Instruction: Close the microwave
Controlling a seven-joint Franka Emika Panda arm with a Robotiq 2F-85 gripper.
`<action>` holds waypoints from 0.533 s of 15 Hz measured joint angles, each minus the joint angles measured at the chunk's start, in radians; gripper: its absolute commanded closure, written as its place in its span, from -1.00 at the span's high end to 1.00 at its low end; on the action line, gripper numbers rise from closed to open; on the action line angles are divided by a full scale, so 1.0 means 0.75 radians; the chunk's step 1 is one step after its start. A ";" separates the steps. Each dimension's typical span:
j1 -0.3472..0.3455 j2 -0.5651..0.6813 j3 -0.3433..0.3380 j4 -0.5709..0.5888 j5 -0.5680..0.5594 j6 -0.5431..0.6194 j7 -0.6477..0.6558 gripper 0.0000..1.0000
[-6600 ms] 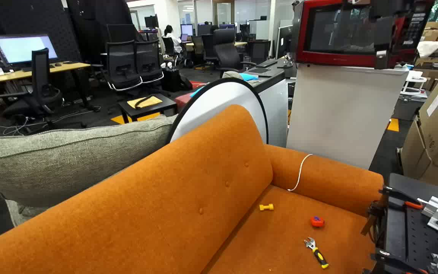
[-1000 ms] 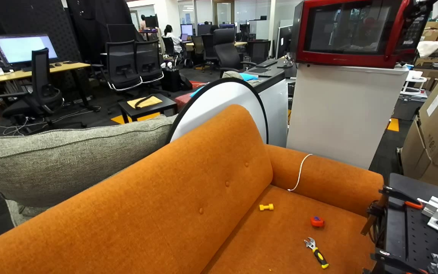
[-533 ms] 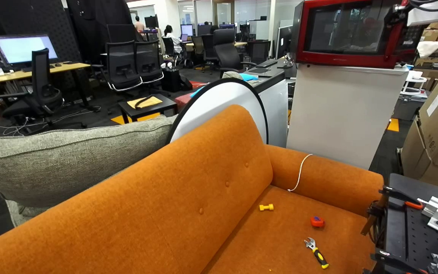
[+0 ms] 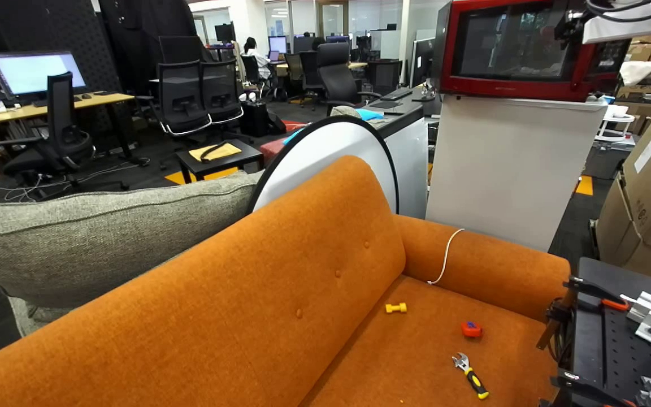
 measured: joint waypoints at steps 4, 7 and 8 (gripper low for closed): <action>0.023 0.061 -0.002 0.015 -0.020 -0.004 0.075 0.80; 0.025 0.103 -0.009 0.042 -0.020 -0.008 0.117 0.19; 0.027 0.114 -0.013 0.050 -0.020 -0.009 0.127 0.02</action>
